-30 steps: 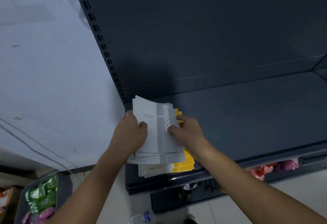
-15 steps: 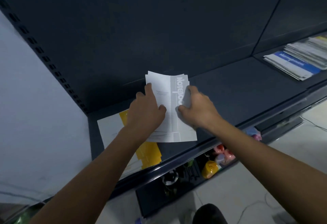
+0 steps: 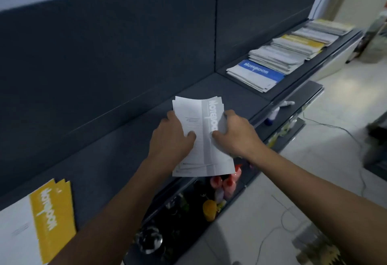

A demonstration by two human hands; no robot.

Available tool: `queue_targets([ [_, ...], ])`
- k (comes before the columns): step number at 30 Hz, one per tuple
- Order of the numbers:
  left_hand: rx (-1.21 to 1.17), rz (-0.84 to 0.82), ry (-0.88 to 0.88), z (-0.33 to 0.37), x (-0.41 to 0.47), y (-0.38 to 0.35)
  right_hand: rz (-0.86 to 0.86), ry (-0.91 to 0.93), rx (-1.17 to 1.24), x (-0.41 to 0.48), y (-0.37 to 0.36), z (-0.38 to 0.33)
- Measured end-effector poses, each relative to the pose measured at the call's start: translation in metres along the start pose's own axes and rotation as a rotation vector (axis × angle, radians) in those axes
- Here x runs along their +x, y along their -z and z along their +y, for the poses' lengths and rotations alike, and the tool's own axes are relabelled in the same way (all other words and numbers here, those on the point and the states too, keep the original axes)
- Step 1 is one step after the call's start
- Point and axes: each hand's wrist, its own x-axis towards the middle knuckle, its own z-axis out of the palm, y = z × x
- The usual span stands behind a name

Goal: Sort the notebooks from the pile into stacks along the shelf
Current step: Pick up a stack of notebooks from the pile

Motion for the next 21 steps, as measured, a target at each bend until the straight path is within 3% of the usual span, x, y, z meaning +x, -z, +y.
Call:
queue_targets([
  [9,-0.015,-0.065,-0.099,0.125,0.067,-0.062,0.095,-0.070,0.000,0.058,0.094,0.097],
  [21,-0.027,-0.146,-0.191,0.235,0.178,-0.126,0.184,-0.213,0.085,0.161,0.161,0.177],
])
